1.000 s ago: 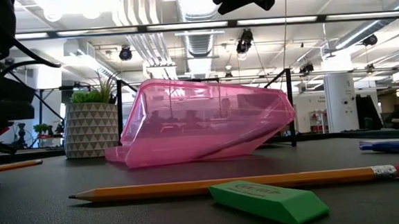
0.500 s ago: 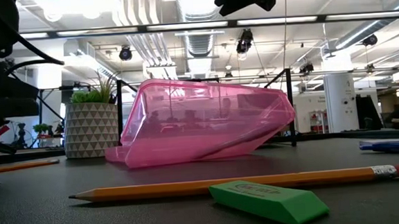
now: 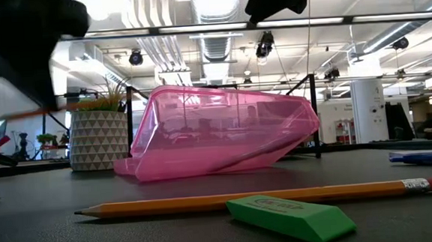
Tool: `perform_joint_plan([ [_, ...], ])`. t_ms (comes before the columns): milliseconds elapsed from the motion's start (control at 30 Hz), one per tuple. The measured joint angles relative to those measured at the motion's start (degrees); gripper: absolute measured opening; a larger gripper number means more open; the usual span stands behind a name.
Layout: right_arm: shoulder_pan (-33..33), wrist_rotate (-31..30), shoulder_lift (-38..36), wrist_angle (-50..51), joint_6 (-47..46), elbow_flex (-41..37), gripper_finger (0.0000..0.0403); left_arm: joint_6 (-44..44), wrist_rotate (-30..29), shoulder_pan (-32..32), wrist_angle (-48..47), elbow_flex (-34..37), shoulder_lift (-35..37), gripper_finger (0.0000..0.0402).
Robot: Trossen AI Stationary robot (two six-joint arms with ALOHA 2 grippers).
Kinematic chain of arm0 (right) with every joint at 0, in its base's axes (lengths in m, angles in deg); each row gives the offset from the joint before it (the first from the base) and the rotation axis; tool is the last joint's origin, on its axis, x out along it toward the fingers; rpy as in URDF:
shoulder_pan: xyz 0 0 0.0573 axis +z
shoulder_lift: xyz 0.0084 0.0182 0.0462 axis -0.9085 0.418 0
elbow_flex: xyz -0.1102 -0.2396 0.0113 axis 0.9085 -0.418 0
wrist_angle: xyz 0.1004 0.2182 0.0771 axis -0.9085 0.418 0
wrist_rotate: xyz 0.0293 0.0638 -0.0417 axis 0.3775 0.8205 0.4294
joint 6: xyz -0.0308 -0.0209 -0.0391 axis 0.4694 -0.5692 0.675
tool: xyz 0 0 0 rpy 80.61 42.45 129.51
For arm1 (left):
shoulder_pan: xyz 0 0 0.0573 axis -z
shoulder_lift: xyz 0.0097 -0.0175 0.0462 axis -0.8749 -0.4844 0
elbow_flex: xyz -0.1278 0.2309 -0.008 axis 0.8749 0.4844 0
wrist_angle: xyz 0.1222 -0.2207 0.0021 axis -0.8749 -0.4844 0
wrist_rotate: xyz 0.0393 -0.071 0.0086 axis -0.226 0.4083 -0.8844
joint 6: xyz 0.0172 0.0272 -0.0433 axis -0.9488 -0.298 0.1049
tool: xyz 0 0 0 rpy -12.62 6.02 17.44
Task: Pack school essentials
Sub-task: Put the orange pencil into the red supply box
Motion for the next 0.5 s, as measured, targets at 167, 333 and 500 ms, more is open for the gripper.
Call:
perform_joint_plan([
  [167, 0.0, 0.0, -0.04, -0.05, 0.02, 0.0, 0.013, -13.6, -5.75, -3.27, 6.51, -4.26, -0.46, 0.0011],
  [333, 0.0, 0.0, -0.04, -0.06, -0.77, 0.0, 0.013, -24.42, -3.72, -9.01, 20.03, -4.47, -2.94, 0.0011],
  [500, 0.02, 0.02, -0.07, -0.06, -2.44, 0.0, 0.013, -28.28, -0.25, -12.45, 27.25, -4.66, -7.71, 0.0011],
])
